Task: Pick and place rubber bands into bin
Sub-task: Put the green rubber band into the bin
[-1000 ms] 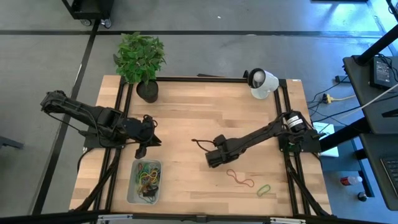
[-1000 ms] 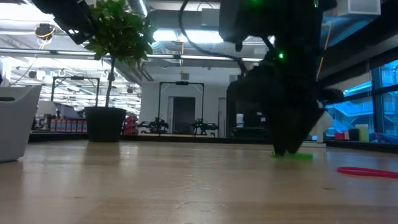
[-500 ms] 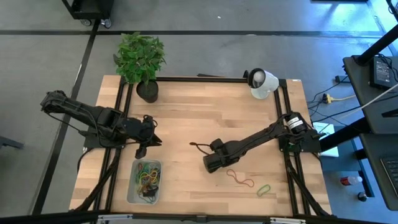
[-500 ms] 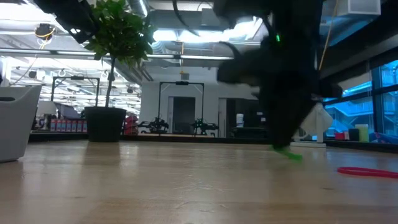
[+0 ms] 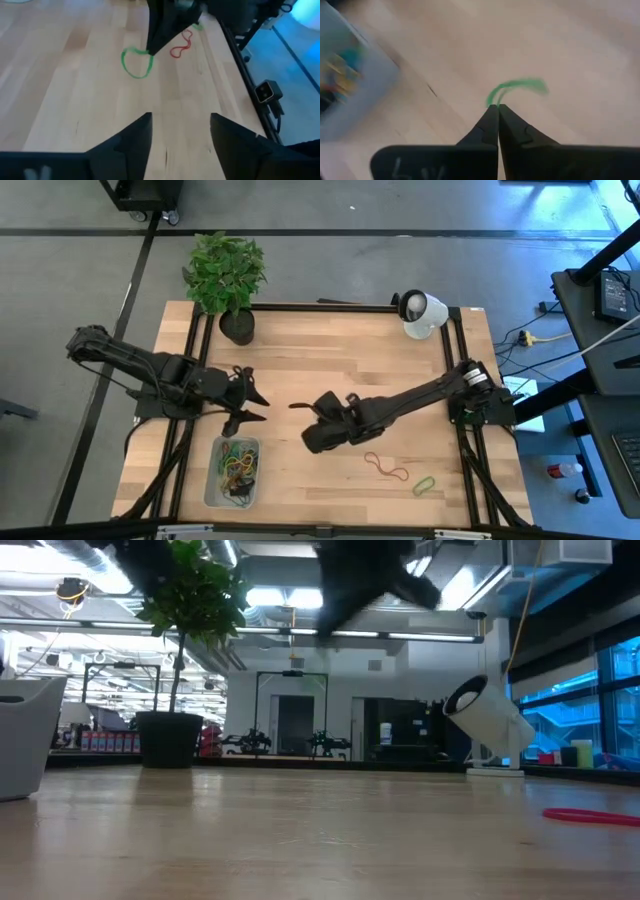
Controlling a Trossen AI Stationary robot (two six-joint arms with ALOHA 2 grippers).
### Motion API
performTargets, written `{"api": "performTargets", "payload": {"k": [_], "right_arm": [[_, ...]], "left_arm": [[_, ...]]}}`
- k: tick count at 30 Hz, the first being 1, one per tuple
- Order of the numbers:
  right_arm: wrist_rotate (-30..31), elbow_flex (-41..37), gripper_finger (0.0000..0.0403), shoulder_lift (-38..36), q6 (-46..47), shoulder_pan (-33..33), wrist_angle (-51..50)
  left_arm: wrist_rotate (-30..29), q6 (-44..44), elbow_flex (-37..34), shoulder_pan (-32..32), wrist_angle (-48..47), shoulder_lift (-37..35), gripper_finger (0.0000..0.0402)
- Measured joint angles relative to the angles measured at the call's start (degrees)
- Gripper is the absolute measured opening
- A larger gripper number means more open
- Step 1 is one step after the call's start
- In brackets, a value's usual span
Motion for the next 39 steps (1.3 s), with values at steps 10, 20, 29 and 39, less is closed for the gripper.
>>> {"api": "performTargets", "payload": {"k": [10, 20, 29, 39], "right_arm": [[8.06, 12.33, 0.0, -0.09, -14.68, 0.46, 7.15], [9.11, 12.58, 0.0, -0.15, -21.07, 0.47, 16.0], [9.15, 12.6, 0.0, -0.15, -13.77, 0.82, 7.01], [7.6, 12.58, 0.0, -0.15, -13.51, 1.97, 5.77]], "left_arm": [[-0.03, -0.05, 0.0, -2.57, 10.91, 5.75, 0.0213], [-1.6, 2.38, 0.02, -3.34, 25.11, 11.25, 0.021], [-0.02, 6.1, 0.02, -6.02, 29.9, 11.44, 0.021], [-8.95, 8.98, 0.02, -8.07, 28.57, 11.42, 0.021]]}}
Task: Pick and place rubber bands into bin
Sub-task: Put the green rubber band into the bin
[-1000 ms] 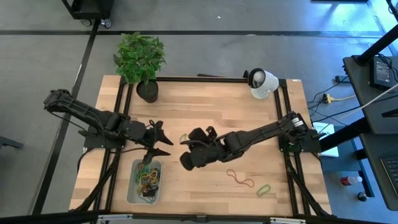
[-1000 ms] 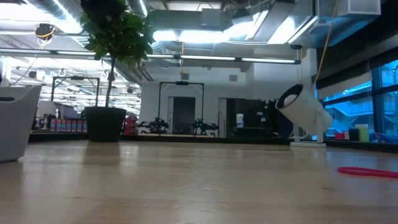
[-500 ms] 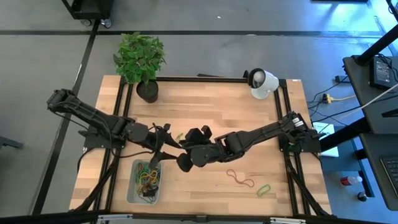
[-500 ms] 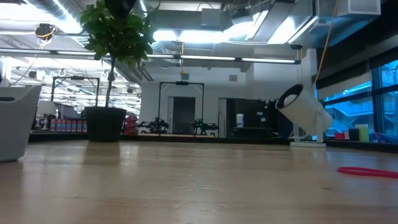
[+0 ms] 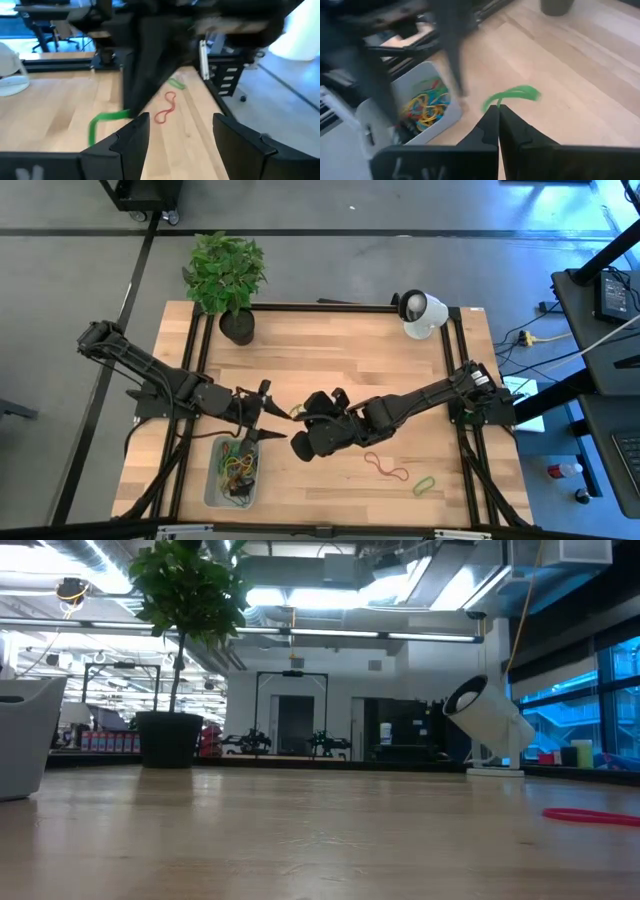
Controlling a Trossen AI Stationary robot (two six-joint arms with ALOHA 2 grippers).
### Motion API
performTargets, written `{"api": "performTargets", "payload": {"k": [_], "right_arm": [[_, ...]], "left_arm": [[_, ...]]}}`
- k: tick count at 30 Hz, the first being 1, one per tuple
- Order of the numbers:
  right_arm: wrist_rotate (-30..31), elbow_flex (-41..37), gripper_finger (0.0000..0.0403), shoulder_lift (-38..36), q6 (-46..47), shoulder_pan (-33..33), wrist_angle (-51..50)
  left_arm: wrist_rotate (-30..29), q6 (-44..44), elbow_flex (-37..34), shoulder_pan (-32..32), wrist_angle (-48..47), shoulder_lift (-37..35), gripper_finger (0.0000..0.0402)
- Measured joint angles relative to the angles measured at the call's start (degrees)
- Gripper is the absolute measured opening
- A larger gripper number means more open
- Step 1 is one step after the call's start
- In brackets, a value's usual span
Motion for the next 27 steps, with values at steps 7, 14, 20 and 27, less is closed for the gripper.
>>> {"api": "performTargets", "payload": {"k": [7, 14, 20, 27], "right_arm": [[-0.91, 0.0, 0.0, 0.0, -5.48, 0.32, 6.45], [-0.9, 0.0, 0.0, 0.0, -7.82, 0.3, 9.25], [-0.89, 0.0, 0.0, 0.0, -7.67, 0.27, 9.25], [-0.9, 0.0, 0.0007, 0.0, -7.41, 0.27, 9.25]], "left_arm": [[-1.59, -1.24, 0.0, 0.01, -2.45, 0.06, 0.021], [-1.19, -2.66, 0.0, -0.03, -2.81, 0.2, 0.0208], [1.74, -3.42, 0.0, -0.03, -2.8, 0.2, 0.0136], [2.37, -6.2, 0.0, -0.03, -3.82, 0.2, 0.0009]]}}
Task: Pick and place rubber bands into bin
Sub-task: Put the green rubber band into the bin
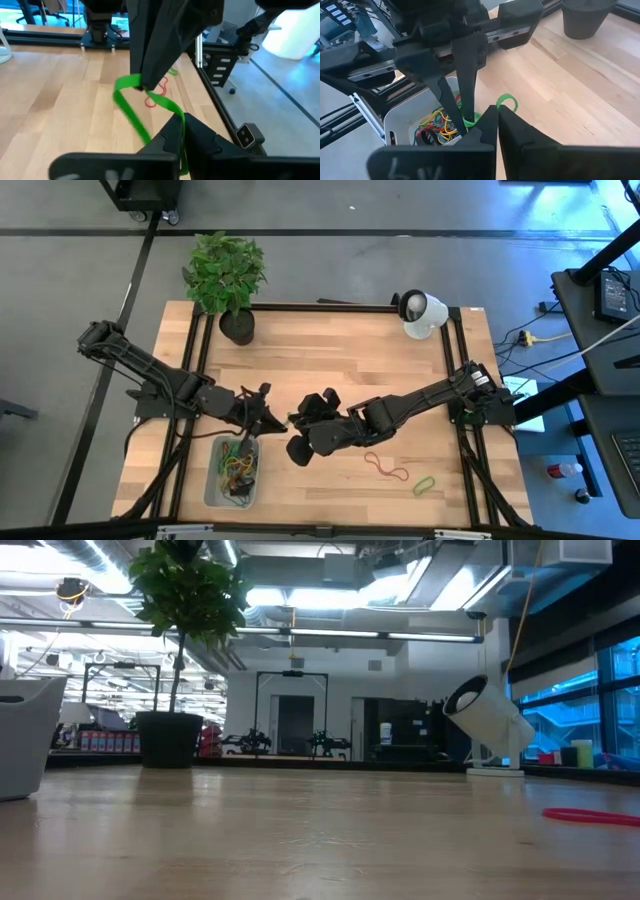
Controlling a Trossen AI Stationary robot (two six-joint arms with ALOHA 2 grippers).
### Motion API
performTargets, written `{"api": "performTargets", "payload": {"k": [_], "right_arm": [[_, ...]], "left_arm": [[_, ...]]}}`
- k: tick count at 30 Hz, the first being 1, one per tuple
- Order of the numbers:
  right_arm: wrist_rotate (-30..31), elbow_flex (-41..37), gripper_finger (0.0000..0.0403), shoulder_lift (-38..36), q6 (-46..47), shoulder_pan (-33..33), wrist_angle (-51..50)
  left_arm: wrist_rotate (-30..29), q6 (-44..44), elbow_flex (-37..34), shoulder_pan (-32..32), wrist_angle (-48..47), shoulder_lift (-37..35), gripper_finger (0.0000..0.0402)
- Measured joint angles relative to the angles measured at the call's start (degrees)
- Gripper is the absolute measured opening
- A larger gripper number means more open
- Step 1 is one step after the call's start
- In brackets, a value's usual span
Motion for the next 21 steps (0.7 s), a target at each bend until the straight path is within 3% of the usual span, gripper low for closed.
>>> {"api": "performTargets", "payload": {"k": [13, 21], "right_arm": [[0.0, -0.04, 0.0107, 0.0, 2.28, 0.93, -5.97], [-1.52, -0.66, 0.0117, 0.0, 8.73, 5.67, -20.32]], "left_arm": [[0.66, 2.8, 0.0, 0.0, -3.01, 0.0, 0.0004], [0.68, 2.13, 0.0, -0.06, -3.25, -0.07, 0.0003]]}}
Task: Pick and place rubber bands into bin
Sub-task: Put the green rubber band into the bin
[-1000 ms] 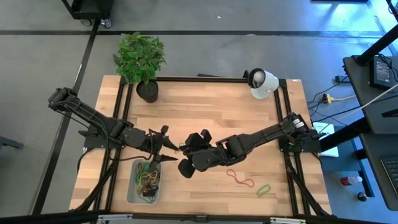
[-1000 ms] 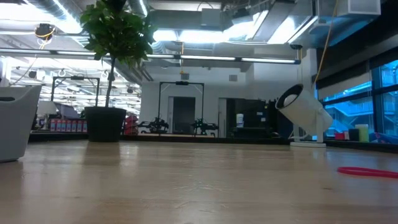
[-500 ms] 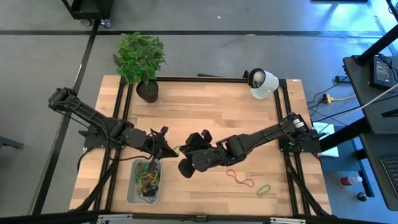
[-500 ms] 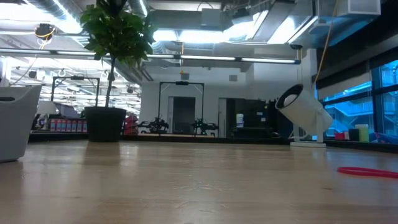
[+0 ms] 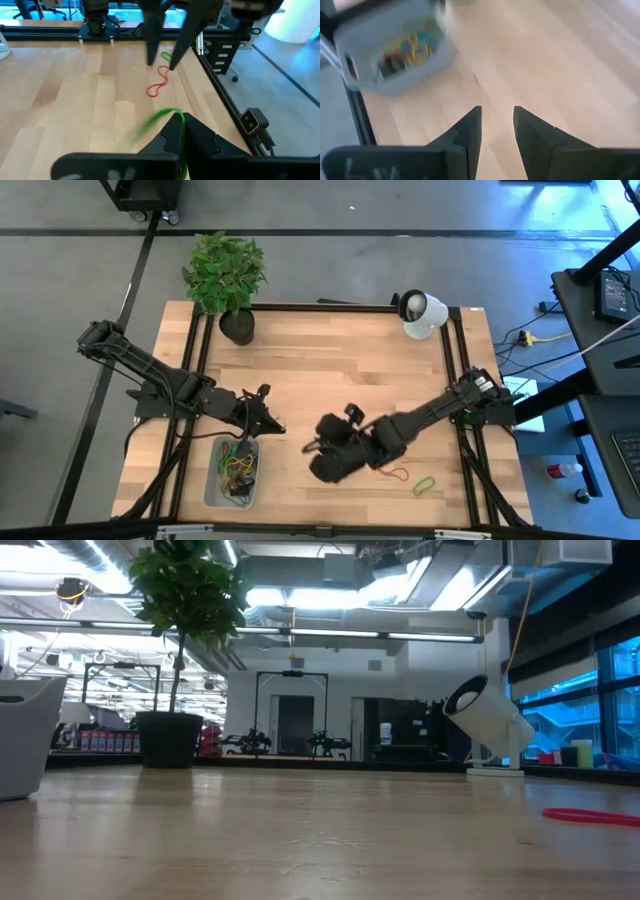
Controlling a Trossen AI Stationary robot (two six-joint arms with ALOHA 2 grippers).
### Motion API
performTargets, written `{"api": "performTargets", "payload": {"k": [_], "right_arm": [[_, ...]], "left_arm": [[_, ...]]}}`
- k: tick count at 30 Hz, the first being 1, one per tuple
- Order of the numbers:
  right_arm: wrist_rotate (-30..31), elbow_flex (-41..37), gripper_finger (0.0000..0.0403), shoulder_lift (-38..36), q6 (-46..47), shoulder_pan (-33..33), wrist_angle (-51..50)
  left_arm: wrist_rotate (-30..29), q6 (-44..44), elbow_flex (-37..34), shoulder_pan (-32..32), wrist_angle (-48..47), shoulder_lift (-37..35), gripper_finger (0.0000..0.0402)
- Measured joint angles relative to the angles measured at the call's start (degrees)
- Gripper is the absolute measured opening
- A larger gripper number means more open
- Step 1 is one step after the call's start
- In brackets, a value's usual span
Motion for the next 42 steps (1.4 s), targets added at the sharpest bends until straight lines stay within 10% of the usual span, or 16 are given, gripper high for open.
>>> {"api": "performTargets", "payload": {"k": [13, 24, 42], "right_arm": [[-8.93, -12.93, 0.003, -0.02, 10.29, 12.64, 0.71], [-8.4, -17.7, 0.0022, -0.57, 18.48, 21.8, 2.16], [-5.42, -17.7, 0.0018, -0.57, 23.02, 27.98, -0.51]], "left_arm": [[-9.34, -10.72, 9.67, -6.6, -17.72, 5.41, 0.0002], [-9.0, -44.71, 21.77, -14.1, -48.5, 14.19, 0.0002], [4.26, -76.55, 21.46, -24.69, -49.28, 29.01, 0.0043]]}}
